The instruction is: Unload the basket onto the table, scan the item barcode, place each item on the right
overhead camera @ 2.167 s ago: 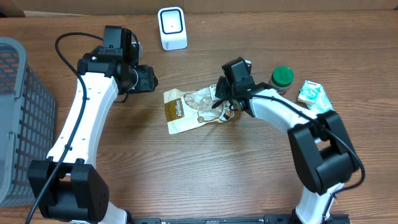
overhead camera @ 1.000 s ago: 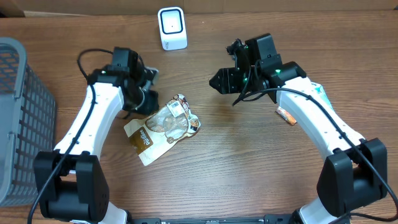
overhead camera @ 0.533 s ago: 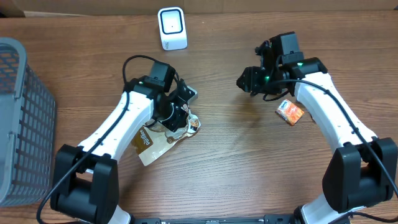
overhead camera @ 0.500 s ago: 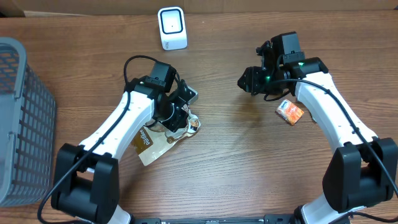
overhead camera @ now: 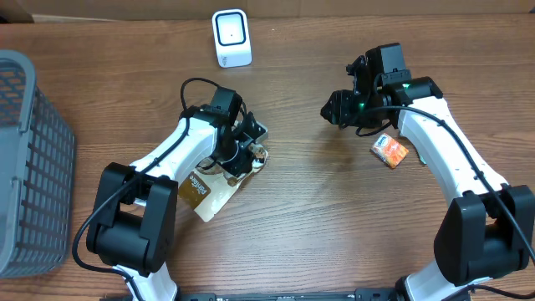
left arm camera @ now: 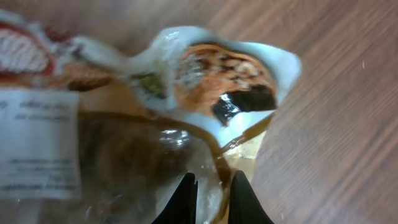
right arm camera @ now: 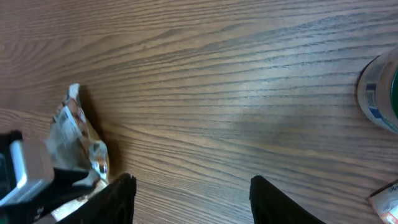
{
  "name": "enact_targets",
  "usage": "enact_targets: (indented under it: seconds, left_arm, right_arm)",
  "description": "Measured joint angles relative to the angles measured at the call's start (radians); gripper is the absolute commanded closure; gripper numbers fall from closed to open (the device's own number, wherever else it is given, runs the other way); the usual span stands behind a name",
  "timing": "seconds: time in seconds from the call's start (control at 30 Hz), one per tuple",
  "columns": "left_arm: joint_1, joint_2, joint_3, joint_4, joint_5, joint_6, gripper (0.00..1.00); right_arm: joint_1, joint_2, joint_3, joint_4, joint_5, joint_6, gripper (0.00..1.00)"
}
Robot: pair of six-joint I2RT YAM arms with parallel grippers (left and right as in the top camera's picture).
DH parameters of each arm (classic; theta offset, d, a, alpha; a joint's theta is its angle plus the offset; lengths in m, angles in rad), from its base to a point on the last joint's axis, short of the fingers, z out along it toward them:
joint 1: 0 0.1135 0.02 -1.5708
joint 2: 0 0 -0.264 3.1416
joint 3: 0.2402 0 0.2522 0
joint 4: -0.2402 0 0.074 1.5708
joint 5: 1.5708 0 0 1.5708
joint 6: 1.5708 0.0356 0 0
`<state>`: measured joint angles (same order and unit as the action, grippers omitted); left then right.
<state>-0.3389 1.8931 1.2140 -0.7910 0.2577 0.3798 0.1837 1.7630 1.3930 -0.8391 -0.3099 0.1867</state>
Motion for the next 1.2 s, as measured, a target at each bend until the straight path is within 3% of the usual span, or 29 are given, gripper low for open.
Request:
enact_targets:
  seconds: [0.23, 0.43, 0.63, 0.7, 0.83, 1.03, 1.1, 1.13, 1.17, 1.2]
  left_arm:
    - [0.0, 0.0, -0.001, 0.133, -0.012, -0.217, 0.95]
    - [0.0, 0.0, -0.001, 0.183, -0.122, -0.44, 0.94]
    - [0.03, 0.0, -0.001, 0.212, -0.18, -0.565, 0.96]
    - [0.052, 0.0, 0.004, 0.2, -0.188, -0.582, 0.92]
    - [0.092, 0.012, 0.105, 0.056, -0.191, -0.593, 0.79]
    - [0.129, 0.016, 0.423, -0.257, -0.204, -0.584, 0.63]
    - [0.146, 0.015, 0.488, -0.327, -0.214, -0.583, 0.66]
    - [0.158, 0.012, 0.504, -0.351, -0.218, -0.583, 0.72]
    - [0.171, 0.011, 0.51, -0.369, -0.222, -0.583, 0.86]
    - [0.2, 0.011, 0.511, -0.398, -0.231, -0.587, 0.88]
  right_arm:
    - [0.0, 0.0, 0.0, -0.013, 0.0, 0.002, 0.46]
    - [0.0, 0.0, -0.001, -0.018, 0.0, 0.015, 0.46]
    - [0.0, 0.0, -0.013, -0.022, 0.0, 0.023, 0.44]
    - [0.0, 0.0, -0.018, -0.022, 0.0, 0.023, 0.41]
    - [0.0, 0.002, -0.021, -0.021, -0.006, 0.023, 0.37]
    - [0.0, 0.004, -0.024, -0.006, -0.06, 0.023, 0.36]
    - [0.004, 0.005, -0.024, 0.003, -0.071, 0.024, 0.37]
    - [0.006, 0.006, -0.024, 0.009, -0.076, 0.023, 0.37]
    - [0.011, 0.007, -0.024, 0.015, -0.079, 0.023, 0.37]
    - [0.02, 0.009, -0.024, 0.022, -0.083, 0.024, 0.36]
